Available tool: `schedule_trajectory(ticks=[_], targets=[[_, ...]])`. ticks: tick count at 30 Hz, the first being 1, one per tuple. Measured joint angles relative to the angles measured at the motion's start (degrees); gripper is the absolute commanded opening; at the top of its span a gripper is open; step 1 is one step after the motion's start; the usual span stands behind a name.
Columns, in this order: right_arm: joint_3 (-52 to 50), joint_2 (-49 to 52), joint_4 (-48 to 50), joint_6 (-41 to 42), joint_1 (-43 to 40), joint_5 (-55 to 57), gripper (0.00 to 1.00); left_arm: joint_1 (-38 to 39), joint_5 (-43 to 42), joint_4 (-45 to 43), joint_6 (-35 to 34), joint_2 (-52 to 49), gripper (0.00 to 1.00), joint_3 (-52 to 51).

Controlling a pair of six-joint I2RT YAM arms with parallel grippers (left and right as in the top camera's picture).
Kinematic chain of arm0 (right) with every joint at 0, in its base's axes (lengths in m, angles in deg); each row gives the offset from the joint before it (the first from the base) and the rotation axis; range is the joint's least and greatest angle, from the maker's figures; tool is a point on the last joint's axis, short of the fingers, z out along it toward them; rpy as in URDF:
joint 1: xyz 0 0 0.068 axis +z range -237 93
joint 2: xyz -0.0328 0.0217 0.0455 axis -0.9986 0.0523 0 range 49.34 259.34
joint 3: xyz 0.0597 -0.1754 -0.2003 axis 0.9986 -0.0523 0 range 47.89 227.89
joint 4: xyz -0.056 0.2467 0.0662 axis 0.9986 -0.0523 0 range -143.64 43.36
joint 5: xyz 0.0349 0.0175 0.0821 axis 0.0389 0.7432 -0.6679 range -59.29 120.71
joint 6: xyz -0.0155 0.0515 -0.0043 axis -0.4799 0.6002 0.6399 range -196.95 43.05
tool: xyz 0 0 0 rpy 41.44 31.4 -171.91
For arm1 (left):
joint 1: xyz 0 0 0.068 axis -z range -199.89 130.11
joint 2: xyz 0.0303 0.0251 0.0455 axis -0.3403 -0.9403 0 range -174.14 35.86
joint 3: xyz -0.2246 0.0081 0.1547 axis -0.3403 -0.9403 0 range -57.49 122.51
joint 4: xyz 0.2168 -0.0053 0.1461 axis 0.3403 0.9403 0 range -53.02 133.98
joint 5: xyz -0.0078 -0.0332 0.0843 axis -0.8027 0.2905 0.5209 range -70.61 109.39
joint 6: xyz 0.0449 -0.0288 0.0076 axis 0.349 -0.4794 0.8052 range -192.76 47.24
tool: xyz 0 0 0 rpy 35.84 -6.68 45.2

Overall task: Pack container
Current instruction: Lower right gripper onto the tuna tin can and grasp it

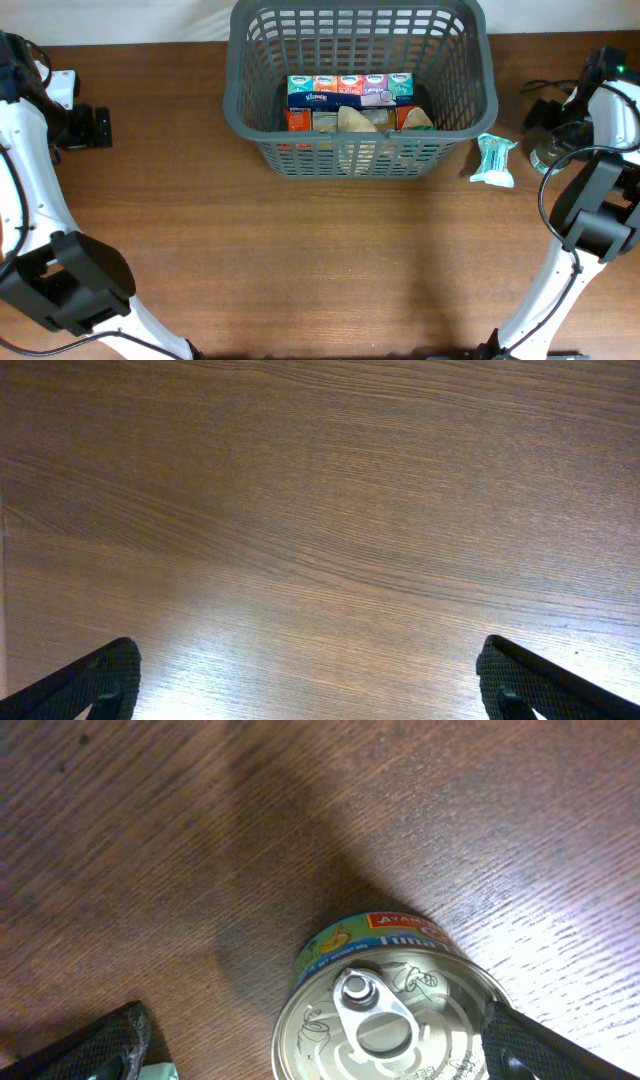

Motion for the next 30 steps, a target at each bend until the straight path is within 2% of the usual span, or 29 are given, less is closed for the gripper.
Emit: schedule_trajectory(ticks=[9, 17, 30], targets=[[5.51, -0.07, -2.38, -0.35, -0.42, -0.87, 0.99, 0.00, 0.00, 0.00, 0.00, 0.00, 0.99, 0.00], [5.60, -0.07, -3.63, -0.79, -3.06, -0.74, 0.99, 0.00, 0.00, 0.00, 0.00, 0.00, 0.99, 0.00], [-5.60, -0.07, 2.45, -1.40, -3.06, -0.68, 0.99, 0.00, 0.00, 0.00, 0.00, 0.00, 0.99, 0.00]])
